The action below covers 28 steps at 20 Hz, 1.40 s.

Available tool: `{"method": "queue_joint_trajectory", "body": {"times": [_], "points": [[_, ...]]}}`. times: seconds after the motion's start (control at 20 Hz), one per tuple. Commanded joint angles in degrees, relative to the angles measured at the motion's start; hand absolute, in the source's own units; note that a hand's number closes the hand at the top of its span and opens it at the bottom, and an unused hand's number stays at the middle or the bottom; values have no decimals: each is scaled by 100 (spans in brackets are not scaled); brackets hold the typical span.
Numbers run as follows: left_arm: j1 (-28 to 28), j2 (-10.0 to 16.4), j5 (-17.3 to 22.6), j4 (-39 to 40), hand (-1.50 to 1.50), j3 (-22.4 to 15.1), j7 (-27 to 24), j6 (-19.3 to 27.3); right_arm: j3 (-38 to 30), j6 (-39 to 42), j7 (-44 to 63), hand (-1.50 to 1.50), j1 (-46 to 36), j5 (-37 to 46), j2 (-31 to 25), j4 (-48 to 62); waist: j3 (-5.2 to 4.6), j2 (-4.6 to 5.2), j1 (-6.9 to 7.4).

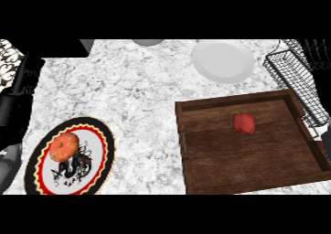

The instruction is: Pick the bell pepper from the tray and place it in the tiered basket

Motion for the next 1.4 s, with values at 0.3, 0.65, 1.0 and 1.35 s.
{"method": "queue_joint_trajectory", "body": {"times": [0.3,0.65,1.0,1.35], "points": [[669,-126,8,544,0,29,728,235,-1987,-2375,-445,150,460,-1119,1557,-383,116,-186,-776],[752,-184,30,811,0,-16,1111,160,-1365,-4450,1193,-150,2895,636,2322,3,-153,150,-251],[661,-206,32,808,0,-43,1143,-20,-183,-3494,3613,-150,3917,1926,955,-1523,-169,174,-80],[379,-541,-186,766,0,-309,1391,161,208,-2332,6683,-150,3141,2402,-292,-2671,-167,190,45]]}}
